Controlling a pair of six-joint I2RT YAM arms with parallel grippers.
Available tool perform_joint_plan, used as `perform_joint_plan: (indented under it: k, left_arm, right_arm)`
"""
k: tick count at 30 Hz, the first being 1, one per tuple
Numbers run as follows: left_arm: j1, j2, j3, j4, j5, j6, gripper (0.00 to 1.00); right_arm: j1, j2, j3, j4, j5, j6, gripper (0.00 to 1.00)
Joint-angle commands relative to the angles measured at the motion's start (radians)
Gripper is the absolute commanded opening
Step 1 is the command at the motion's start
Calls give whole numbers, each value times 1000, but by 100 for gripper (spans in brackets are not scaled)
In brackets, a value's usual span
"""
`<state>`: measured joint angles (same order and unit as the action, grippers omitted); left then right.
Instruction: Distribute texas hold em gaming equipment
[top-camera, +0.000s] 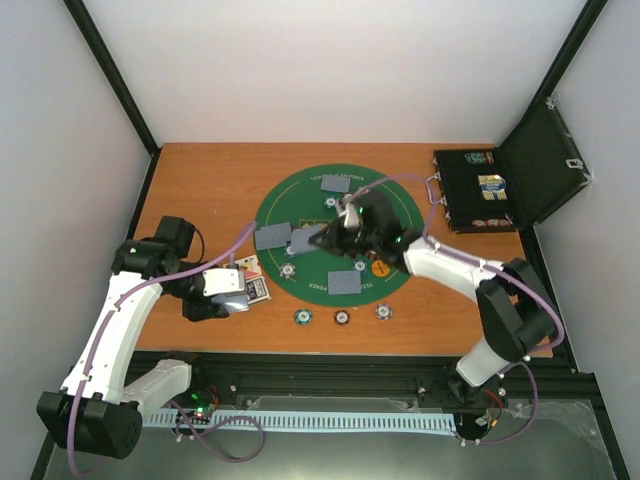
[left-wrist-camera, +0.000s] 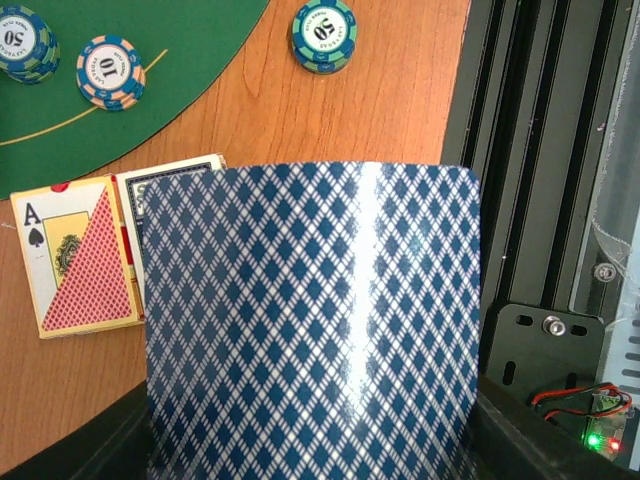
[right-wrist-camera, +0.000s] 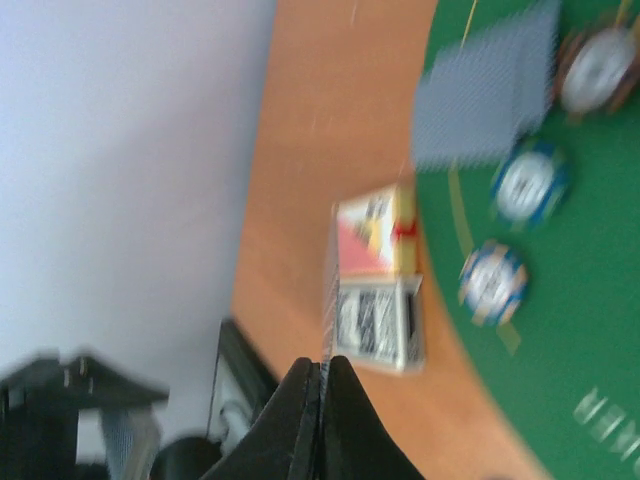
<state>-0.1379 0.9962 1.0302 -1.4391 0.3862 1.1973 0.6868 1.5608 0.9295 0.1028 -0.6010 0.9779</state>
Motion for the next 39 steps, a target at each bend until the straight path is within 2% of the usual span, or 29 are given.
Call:
perform_joint_plan:
  k: [1,8,14,19,32,35,37,39]
  left_arm:
    - [0,-17,45,-18,26,11,2]
    - [-1,-7,62,-26,31,-2,2]
    - [-1,-6,65,-30,32,-7,2]
    - [-1,-9,55,-29,19,-5,2]
    - [-1,8,52,-20,26,-14,2]
    - [-1,7,49,-18,20,-13,2]
    - [-1,5,47,-19,18,-11,2]
    - [-1,3,47,-17,15,-12,2]
  right_arm:
    - [-171,106,251,-261,-11,-243,3]
    - [-329,491,676,-482,31,-380,3]
    - [-363,730,968,-570,60,-410,3]
    - [-371,852,1140,-633,57,-420,3]
    - [-399,1019,1379,-715,41,-409,4]
    - [-400,1031,1390,-720,52,-407,10]
    - [-403,1031,1398,-731,67,-410,23]
    - [-408,1021,1404,-750,83,-417,25]
